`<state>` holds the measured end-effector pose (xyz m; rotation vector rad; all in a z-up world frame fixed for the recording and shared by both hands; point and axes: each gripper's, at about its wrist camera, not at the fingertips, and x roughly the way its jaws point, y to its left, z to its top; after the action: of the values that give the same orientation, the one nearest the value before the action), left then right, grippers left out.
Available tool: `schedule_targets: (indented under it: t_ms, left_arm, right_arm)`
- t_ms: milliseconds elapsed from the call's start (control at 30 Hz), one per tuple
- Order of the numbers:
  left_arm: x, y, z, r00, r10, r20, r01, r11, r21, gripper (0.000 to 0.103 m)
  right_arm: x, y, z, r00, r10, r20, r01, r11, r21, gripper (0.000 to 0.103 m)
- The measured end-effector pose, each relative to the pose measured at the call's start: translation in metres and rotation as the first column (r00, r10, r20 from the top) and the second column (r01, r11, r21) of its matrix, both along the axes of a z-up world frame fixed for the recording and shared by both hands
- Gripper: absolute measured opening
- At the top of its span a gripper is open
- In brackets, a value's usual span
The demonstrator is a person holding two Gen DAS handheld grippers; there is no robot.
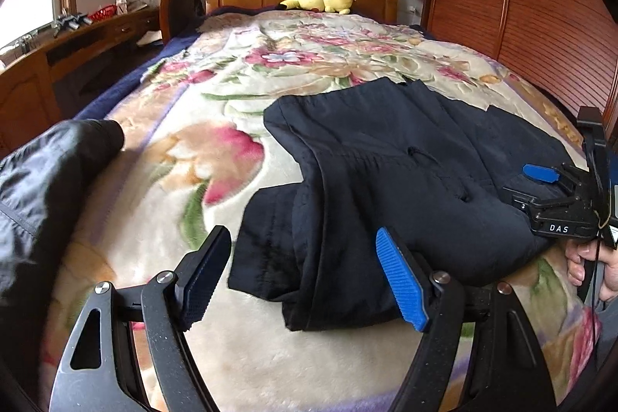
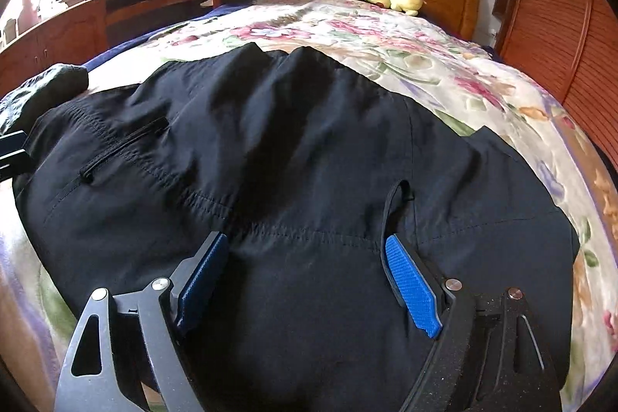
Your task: Fold large clothes
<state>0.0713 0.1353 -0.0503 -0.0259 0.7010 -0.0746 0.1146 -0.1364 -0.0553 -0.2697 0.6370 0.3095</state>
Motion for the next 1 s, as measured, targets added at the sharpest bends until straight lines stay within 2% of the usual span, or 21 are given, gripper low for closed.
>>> schedule_targets:
  t_ms: [333,500,633,733,800,833,933,1000]
  left_arm:
    - [0.002,-0.002,-0.022,0.996,0.006,-0.085,-0.003,1.000,0.030,0.078]
    - [0.010,0.001,-0.034,0.990,-0.017,-0.143,0.015,1.000,-0.015,0.079]
    - [0.011,0.005,-0.037,0.988,-0.028,-0.151,0.019,0.998,-0.059,0.078]
    - [0.010,0.000,-0.036,0.988,-0.050,-0.146,0.042,0.998,-0.057,0.070]
    - [0.009,-0.005,-0.035,0.988,-0.066,-0.143,0.059,0.997,-0.052,0.059]
    - [0.008,-0.008,-0.035,0.987,-0.073,-0.142,0.067,0.997,-0.048,0.057]
    - [0.006,-0.013,-0.032,0.986,-0.094,-0.136,0.089,0.995,-0.041,0.042]
    - [0.004,-0.018,-0.029,0.986,-0.107,-0.124,0.104,0.994,-0.028,0.028]
  right_arm:
    - [-0.010,-0.006,-0.001,1.000,0.000,0.030,-0.001,1.000,0.013,0.085]
    - [-0.013,-0.007,0.000,0.999,0.003,0.037,-0.004,1.000,0.017,0.085]
    - [-0.014,-0.011,0.001,0.999,0.008,0.035,-0.009,1.000,0.027,0.085]
    - [-0.015,-0.012,0.002,0.999,0.011,0.033,-0.012,0.999,0.033,0.085]
    - [-0.015,-0.012,0.003,0.999,0.013,0.033,-0.015,0.999,0.033,0.085]
    - [-0.015,-0.012,0.002,0.999,0.014,0.033,-0.015,0.999,0.032,0.085]
    - [-0.013,-0.012,0.002,0.999,0.015,0.031,-0.016,0.999,0.035,0.085]
    - [-0.013,-0.012,0.002,0.999,0.017,0.030,-0.018,0.999,0.038,0.085]
